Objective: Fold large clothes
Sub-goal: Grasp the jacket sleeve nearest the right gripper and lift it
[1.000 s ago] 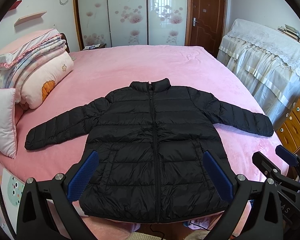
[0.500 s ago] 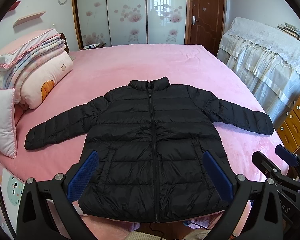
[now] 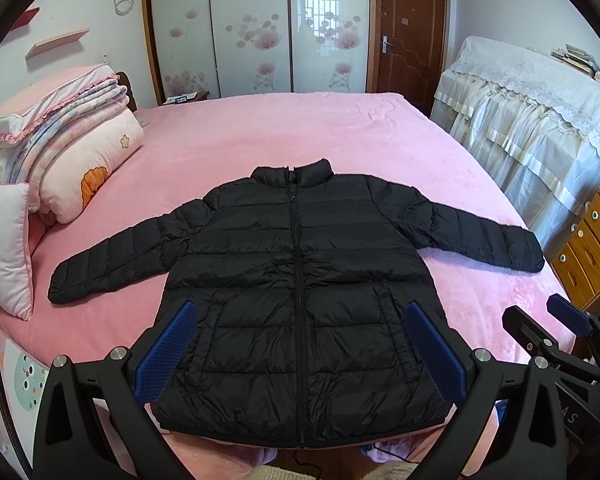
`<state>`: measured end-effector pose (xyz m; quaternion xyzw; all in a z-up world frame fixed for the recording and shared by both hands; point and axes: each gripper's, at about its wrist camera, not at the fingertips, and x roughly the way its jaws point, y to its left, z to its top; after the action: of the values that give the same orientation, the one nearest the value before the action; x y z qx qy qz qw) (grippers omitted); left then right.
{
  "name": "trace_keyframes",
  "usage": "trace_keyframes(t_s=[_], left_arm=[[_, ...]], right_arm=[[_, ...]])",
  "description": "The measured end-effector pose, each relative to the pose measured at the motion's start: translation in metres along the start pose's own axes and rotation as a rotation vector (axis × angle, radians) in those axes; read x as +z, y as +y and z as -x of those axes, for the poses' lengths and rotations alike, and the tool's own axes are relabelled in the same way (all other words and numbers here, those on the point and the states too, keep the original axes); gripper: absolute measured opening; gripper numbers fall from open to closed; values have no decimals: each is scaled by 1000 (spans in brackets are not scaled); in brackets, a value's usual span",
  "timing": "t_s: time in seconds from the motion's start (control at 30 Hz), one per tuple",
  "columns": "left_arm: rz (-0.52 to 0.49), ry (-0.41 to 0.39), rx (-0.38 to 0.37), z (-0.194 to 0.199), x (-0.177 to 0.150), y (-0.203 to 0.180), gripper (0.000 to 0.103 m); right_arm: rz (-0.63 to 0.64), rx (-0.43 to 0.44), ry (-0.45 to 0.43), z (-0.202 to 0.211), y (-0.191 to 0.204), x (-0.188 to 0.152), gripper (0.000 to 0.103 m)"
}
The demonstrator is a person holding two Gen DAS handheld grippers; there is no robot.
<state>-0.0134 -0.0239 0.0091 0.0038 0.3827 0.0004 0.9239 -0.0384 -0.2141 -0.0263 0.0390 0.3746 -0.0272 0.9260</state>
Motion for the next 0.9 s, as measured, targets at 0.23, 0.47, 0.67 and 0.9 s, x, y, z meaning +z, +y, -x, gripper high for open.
trace_keyframes(t_s=[0.23, 0.47, 0.67, 0.9], left_arm=[[60, -11, 8, -4, 13, -15, 103], [-11, -8, -27, -22, 38, -63, 103], [-115, -70, -46, -25, 63, -125, 103], [-206, -207, -65, -15, 93, -185, 103]], right_arm=[[-13, -6, -44, 1, -26, 14, 75], [-93, -27, -93, 4, -94, 44, 75], [-159, -116, -160, 16, -159, 70, 75], [-218, -229, -240, 30, -227, 92, 75]])
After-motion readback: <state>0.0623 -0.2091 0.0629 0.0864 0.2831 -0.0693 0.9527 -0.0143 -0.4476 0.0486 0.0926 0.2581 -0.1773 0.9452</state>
